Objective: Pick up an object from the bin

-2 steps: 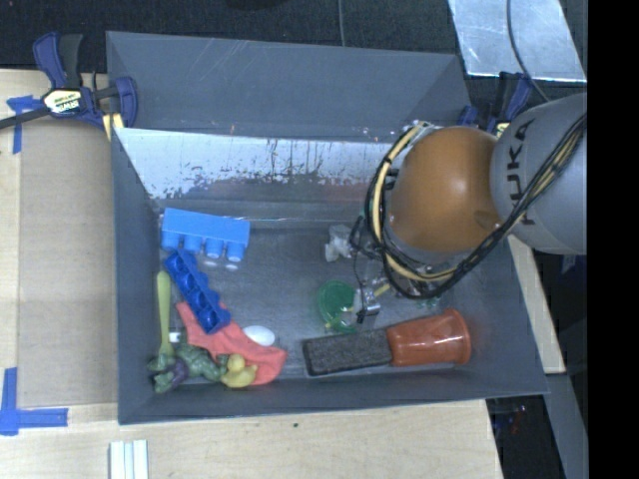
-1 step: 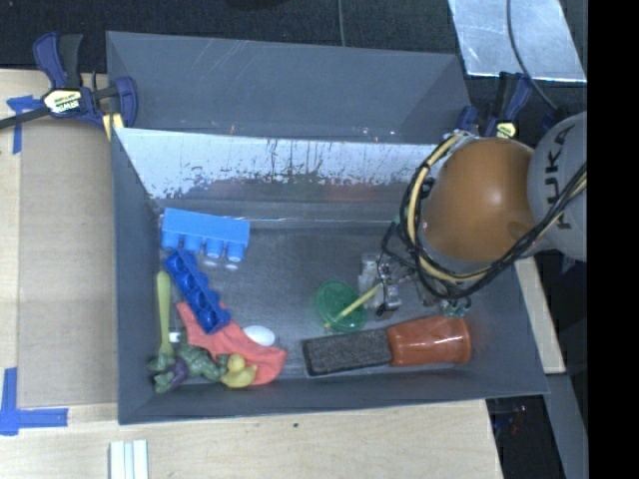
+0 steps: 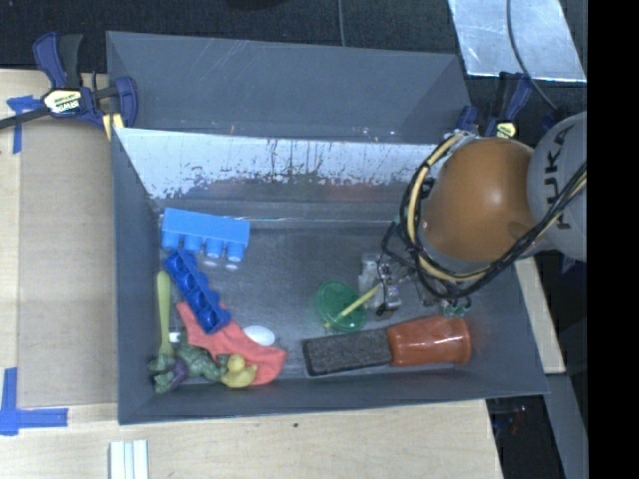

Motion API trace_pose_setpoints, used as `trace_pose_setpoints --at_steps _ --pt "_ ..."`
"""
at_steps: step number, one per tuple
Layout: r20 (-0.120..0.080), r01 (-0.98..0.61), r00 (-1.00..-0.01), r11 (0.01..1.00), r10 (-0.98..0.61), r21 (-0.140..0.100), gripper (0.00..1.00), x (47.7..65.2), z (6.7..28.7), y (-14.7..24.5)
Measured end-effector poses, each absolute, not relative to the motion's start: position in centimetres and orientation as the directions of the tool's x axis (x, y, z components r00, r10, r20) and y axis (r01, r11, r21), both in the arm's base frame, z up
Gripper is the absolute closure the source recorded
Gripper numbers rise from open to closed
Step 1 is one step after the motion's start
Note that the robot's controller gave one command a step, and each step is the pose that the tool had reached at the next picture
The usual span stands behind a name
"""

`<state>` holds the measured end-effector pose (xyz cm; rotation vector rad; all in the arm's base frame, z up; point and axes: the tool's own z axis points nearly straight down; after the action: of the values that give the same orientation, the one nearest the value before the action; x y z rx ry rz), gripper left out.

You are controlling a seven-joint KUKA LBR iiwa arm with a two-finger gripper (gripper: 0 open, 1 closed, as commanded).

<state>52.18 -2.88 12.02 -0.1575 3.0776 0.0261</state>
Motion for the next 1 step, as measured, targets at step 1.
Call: trace_pose_setpoints --at_steps 1 --pt "-0.061 -0.102 -0.993 0.995 -0.101 0.014 1.00 52.18 12.02 -2.88"
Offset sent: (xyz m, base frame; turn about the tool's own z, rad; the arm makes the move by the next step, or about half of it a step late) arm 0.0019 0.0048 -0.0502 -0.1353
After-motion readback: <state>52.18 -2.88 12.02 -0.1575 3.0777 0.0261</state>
